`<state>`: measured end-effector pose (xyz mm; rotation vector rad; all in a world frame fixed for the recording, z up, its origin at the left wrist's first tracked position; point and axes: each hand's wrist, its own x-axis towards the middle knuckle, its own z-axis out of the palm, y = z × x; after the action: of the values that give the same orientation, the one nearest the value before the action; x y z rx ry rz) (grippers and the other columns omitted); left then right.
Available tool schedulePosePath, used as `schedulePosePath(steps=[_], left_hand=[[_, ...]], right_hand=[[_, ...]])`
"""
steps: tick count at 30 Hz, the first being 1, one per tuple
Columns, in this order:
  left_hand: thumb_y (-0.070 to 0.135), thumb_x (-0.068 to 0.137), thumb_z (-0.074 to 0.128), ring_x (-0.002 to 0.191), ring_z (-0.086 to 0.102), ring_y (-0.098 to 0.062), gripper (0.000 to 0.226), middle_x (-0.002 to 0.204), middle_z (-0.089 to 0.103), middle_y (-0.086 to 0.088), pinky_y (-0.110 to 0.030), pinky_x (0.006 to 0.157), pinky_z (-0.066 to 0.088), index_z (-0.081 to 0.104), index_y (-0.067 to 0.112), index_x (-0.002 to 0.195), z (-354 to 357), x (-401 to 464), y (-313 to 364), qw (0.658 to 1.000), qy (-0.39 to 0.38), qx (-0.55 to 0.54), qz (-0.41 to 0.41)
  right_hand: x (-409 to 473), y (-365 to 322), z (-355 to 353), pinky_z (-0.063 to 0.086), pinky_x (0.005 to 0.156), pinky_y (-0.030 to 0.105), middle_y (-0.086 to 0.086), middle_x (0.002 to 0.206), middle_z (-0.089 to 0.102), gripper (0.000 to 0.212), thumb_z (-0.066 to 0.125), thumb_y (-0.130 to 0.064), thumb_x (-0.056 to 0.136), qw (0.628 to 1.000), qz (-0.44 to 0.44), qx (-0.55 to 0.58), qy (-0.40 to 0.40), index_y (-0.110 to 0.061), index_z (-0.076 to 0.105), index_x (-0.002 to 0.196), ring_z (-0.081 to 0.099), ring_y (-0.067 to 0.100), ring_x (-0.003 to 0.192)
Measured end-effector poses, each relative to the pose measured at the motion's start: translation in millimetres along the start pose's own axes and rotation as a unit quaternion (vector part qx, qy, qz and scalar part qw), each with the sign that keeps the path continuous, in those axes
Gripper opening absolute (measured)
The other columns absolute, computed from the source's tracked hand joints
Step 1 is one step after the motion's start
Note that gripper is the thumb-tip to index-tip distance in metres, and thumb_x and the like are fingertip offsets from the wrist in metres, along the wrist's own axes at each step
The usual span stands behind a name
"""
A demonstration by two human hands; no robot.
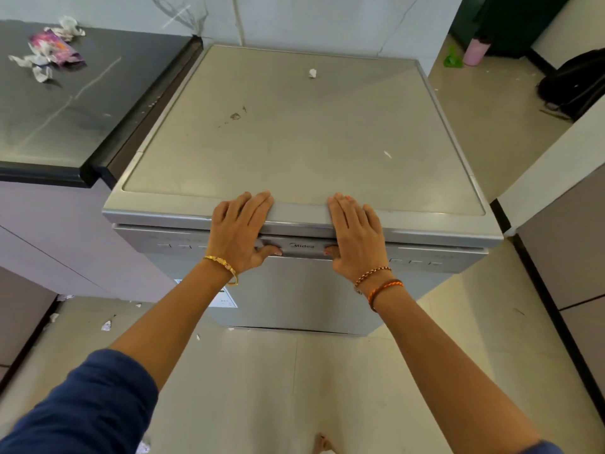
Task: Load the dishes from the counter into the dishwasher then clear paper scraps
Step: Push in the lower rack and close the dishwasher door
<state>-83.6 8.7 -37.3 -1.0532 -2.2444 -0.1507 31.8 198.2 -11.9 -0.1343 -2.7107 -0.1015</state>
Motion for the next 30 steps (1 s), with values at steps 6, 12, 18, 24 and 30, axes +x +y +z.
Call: schedulePosePath(steps=[6,12,18,24,30], left_hand=[[0.071,0.082,0.022,0.110,0.046,-0.026,0.078,0.118,0.062,-0.009,-0.036,0.080,0.031,0.050,0.009,0.121,7.7,-1.6,0.2,0.999,0.038,-0.004,0.002],[0.070,0.082,0.022,0.110,0.044,-0.026,0.077,0.122,0.047,-0.005,-0.036,0.079,0.030,0.047,0.010,0.122,8.0,-1.8,-0.6,0.999,0.049,0.005,0.007],[0.067,0.075,0.037,0.109,0.043,-0.027,0.075,0.121,0.042,-0.004,-0.036,0.081,0.030,0.045,0.010,0.122,9.0,-2.8,2.2,0.998,0.060,0.006,0.004],[0.062,0.070,0.042,0.107,0.042,-0.027,0.073,0.118,0.042,-0.005,-0.036,0.080,0.029,0.046,0.010,0.120,6.9,-2.0,4.5,0.999,0.046,0.004,-0.002],[0.059,0.069,0.045,0.105,0.042,-0.027,0.070,0.115,0.042,-0.004,-0.036,0.079,0.028,0.046,0.010,0.119,6.9,-1.7,6.9,0.999,0.027,-0.001,-0.018]], right_hand=[[-5.3,0.6,7.9,0.037,0.104,0.039,0.012,0.124,0.059,0.100,0.087,-0.022,0.039,1.000,-0.004,0.009,0.025,-0.005,0.041,0.126,0.056,0.029,0.116],[-7.1,5.8,15.5,0.032,0.105,0.039,0.013,0.124,0.059,0.096,0.086,-0.022,0.045,0.998,-0.010,0.013,0.054,-0.006,0.039,0.127,0.038,0.025,0.120],[-6.1,6.3,18.5,0.042,0.100,0.042,0.014,0.121,0.061,0.095,0.085,-0.020,0.045,0.996,-0.023,0.019,0.080,-0.004,0.039,0.126,0.039,0.026,0.117],[-5.5,8.6,19.6,0.036,0.100,0.039,0.015,0.117,0.061,0.093,0.085,-0.021,0.044,0.995,-0.030,0.025,0.093,-0.004,0.040,0.124,0.040,0.026,0.113],[-3.7,7.9,19.2,0.044,0.093,0.037,0.011,0.116,0.052,0.088,0.083,-0.024,0.044,0.994,-0.033,0.034,0.100,-0.004,0.043,0.120,0.041,0.025,0.106]])
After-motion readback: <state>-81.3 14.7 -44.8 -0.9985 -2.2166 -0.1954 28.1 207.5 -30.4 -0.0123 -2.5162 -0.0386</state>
